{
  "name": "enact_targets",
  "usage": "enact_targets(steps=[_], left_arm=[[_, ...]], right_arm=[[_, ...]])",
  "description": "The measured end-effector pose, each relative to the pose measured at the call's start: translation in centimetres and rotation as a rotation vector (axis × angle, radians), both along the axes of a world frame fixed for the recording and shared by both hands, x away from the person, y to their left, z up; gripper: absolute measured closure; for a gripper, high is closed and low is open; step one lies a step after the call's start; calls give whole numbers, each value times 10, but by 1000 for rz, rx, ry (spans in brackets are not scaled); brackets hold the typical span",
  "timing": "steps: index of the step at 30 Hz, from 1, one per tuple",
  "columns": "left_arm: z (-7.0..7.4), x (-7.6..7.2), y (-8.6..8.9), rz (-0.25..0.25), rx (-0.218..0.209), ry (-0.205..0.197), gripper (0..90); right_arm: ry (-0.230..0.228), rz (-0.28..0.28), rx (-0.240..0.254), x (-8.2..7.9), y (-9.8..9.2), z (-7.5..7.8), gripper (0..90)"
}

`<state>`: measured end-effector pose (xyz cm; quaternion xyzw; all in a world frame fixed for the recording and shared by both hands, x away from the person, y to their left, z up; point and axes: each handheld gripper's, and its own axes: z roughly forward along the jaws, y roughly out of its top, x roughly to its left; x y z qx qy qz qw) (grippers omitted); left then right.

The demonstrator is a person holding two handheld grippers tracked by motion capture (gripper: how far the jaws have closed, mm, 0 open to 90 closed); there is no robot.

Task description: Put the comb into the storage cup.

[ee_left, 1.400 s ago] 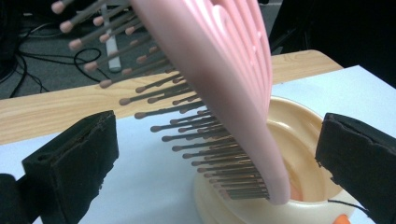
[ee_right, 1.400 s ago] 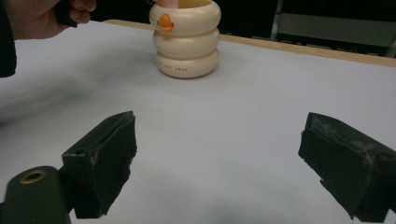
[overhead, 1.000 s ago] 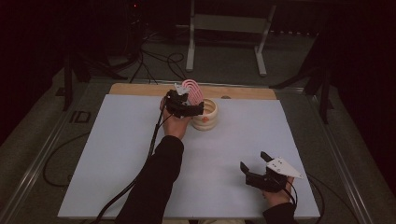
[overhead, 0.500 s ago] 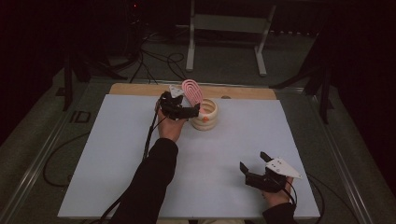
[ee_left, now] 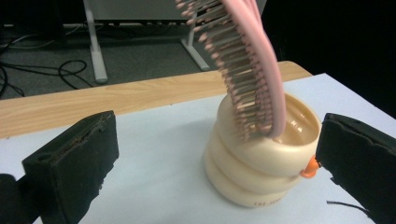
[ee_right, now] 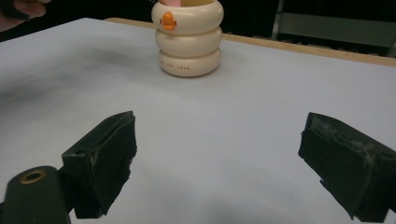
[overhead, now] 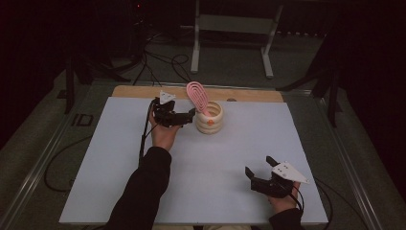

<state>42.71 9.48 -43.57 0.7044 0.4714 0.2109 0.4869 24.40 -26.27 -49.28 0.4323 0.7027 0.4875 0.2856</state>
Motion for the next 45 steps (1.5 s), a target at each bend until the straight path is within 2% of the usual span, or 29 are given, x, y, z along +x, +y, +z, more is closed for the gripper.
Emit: enact_targets(steps=[5,16,25,28,36,40,45], left_arm=[[-2,-9,11,-23,-14,6,2],[-4,-22,28,-43,-16,22,2],[0,-33,36,-78,17,17,2],[0,-43,39,-96,49,5,2],[-2,-54,44,-123,63,-1,2],[-10,-68,49,-123,98,-8,2],[-19,-78,54,-126,91,-5,2]], right_arm=[[1,2,-1,0,1,0,106],[2,5,-2,-1,2,0,105],[1,5,-4,0,2,-1,106],[2,4,-4,-1,3,-1,105],[3,5,-5,-1,3,-1,106],[3,6,-5,-1,4,-1,106],[0,8,-9,-1,4,-1,106]])
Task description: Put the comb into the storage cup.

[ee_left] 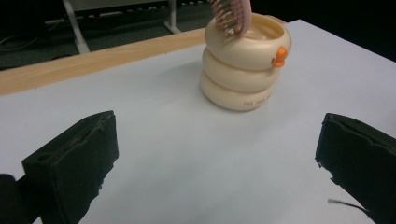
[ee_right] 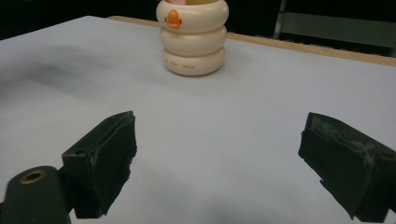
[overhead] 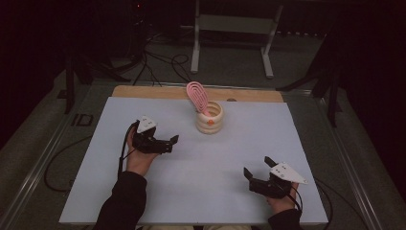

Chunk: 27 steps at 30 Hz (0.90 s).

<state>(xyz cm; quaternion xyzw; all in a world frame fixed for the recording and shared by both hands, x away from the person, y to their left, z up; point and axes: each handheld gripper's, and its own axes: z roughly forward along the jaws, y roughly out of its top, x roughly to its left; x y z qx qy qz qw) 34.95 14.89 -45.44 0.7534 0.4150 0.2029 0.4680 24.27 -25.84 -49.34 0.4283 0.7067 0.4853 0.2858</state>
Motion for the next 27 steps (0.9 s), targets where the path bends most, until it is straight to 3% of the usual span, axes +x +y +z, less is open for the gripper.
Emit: enact_targets(steps=[2,8,10,11,19,27], left_arm=[[-3,-7,5,8,-7,-4,2],[-11,-31,19,11,25,-47,2],[-11,-31,19,11,25,-47,2],[-17,-42,28,9,32,-53,2],[-30,-65,51,31,17,-40,2],[-31,-84,70,49,7,-84,2]], right_arm=[[2,0,4,0,0,0,105],[1,1,3,0,1,0,105],[2,1,3,0,1,0,105],[1,3,1,0,1,0,105],[-3,10,7,0,1,0,105],[-8,12,22,0,-3,2,105]])
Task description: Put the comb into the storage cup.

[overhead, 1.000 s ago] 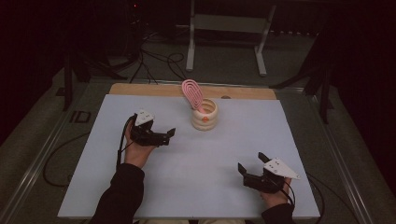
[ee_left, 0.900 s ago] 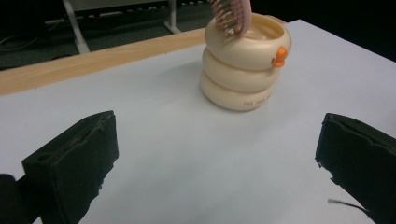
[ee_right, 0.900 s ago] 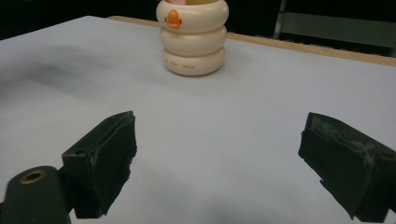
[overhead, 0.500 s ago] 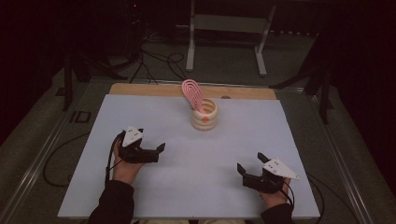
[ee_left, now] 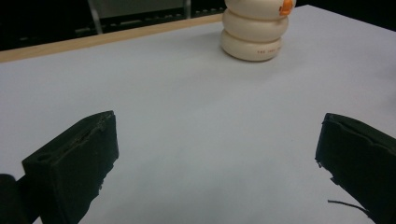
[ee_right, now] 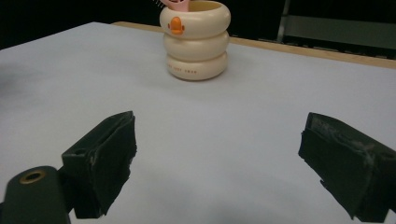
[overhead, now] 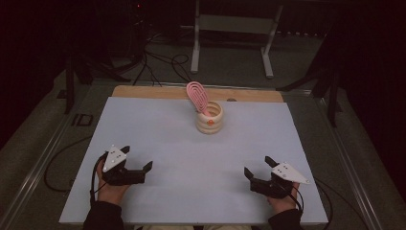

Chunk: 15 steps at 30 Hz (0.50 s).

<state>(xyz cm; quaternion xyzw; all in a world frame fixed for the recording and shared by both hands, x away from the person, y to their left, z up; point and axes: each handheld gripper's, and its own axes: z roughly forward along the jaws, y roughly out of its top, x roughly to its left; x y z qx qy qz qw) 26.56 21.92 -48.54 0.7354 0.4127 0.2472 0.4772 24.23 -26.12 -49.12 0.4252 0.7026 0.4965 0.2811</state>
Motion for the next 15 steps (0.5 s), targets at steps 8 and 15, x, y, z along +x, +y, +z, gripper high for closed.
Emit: enact_targets(steps=[8,15], left_arm=[[0,-15,15,22,-17,-37,2],[-1,-20,23,37,-40,-62,2]], right_arm=[[-2,11,17,0,-1,2,104],[-11,17,24,0,-3,3,104]])
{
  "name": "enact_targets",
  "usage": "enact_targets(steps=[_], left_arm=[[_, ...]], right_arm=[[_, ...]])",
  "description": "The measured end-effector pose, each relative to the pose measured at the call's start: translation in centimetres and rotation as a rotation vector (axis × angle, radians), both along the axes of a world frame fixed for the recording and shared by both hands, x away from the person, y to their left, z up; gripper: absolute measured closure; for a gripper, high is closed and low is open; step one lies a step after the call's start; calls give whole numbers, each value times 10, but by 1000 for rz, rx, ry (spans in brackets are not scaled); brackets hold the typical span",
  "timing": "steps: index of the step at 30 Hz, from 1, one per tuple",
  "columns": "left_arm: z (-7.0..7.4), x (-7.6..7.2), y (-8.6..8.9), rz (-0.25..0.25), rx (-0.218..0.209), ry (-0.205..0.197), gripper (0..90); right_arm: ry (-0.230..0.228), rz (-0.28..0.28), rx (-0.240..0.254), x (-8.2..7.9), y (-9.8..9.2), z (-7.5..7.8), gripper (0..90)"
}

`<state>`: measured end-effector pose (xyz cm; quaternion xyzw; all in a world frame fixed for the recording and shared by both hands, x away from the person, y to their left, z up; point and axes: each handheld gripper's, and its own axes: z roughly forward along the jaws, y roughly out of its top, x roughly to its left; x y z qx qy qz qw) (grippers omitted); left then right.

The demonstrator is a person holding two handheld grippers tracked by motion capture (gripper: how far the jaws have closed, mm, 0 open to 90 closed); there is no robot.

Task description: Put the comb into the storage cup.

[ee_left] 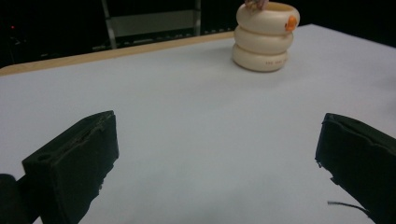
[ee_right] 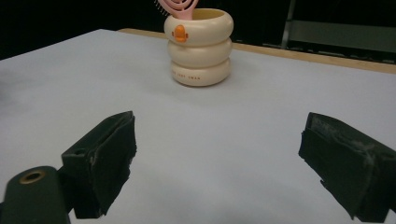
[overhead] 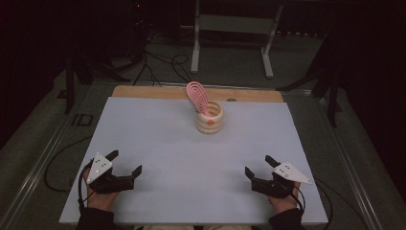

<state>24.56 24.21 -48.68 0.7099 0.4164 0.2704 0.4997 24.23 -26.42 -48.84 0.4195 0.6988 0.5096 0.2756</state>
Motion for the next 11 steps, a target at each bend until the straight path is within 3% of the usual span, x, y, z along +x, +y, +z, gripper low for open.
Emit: enact_targets(steps=[11], left_arm=[[-3,1,-2,6,15,5,2]], right_arm=[[4,7,-6,0,1,-1,104]])
